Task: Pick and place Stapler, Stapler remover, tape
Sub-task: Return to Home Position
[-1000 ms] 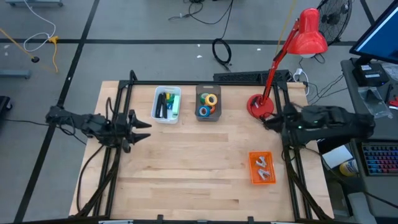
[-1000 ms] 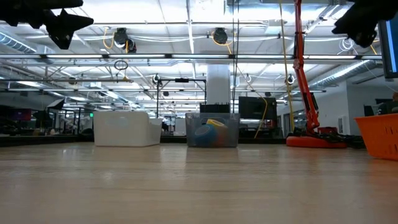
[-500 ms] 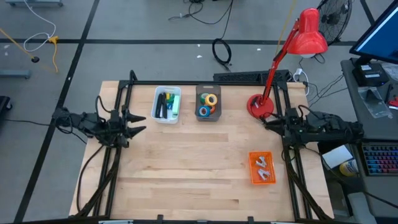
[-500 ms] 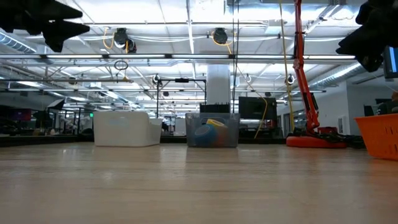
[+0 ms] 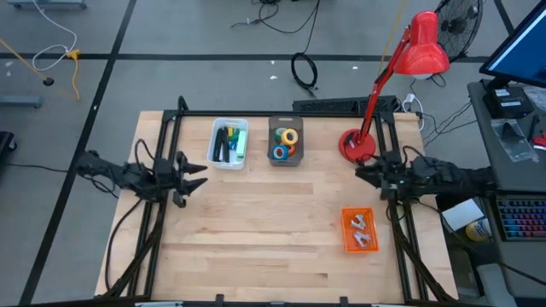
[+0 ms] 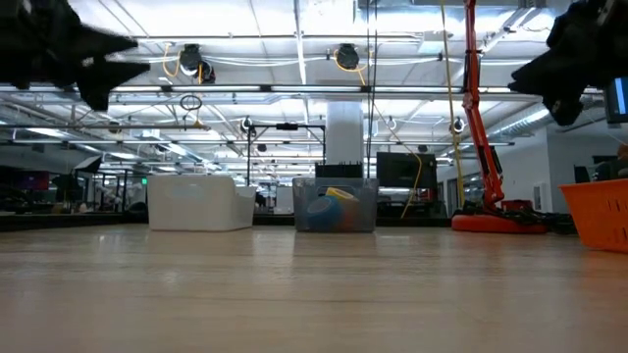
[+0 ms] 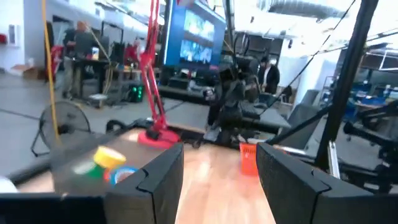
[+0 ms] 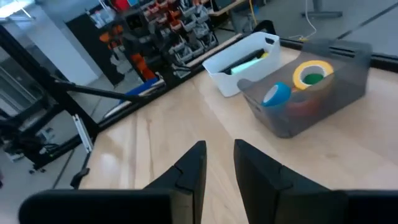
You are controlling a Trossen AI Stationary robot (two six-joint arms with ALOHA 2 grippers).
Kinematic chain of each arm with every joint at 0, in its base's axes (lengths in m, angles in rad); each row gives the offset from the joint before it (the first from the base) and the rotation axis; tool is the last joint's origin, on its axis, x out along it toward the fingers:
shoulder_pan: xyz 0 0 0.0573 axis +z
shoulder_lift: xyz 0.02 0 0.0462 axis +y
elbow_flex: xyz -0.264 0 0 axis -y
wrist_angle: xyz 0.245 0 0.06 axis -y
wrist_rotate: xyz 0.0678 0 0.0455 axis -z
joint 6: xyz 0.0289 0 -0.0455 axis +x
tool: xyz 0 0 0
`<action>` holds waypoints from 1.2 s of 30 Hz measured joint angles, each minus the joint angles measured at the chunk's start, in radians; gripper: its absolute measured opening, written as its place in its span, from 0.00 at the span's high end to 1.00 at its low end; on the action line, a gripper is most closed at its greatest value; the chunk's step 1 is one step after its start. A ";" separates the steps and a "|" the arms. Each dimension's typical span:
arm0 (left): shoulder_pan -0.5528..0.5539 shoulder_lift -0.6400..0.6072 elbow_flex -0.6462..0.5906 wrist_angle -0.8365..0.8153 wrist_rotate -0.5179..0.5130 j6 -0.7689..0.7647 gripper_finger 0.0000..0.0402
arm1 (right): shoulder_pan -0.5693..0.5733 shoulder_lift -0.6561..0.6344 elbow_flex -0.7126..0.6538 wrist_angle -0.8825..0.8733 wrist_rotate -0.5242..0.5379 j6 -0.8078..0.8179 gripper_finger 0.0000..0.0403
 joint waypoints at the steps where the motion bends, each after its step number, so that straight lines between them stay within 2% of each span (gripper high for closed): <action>1: 0.000 0.000 -0.034 0.035 0.003 -0.005 0.50 | 0.000 0.000 -0.024 0.032 -0.001 0.004 0.82; 3: -0.001 0.005 -0.033 -0.012 0.011 -0.017 0.50 | 0.000 0.000 -0.075 0.078 -0.002 0.020 0.82; 11: -0.001 0.001 -0.032 -0.025 0.013 0.012 0.50 | 0.000 0.001 -0.237 0.264 -0.003 0.020 0.82; 14: -0.001 0.001 -0.032 -0.054 0.013 0.021 0.50 | 0.000 0.000 -0.269 0.272 -0.003 0.019 0.82; 24: -0.001 0.001 -0.032 -0.070 -0.035 0.007 0.50 | 0.000 0.001 -0.281 0.284 0.004 -0.127 0.82; 36: -0.001 0.002 -0.032 -0.068 -0.033 -0.003 0.50 | 0.000 0.001 -0.283 0.423 0.000 -0.130 0.82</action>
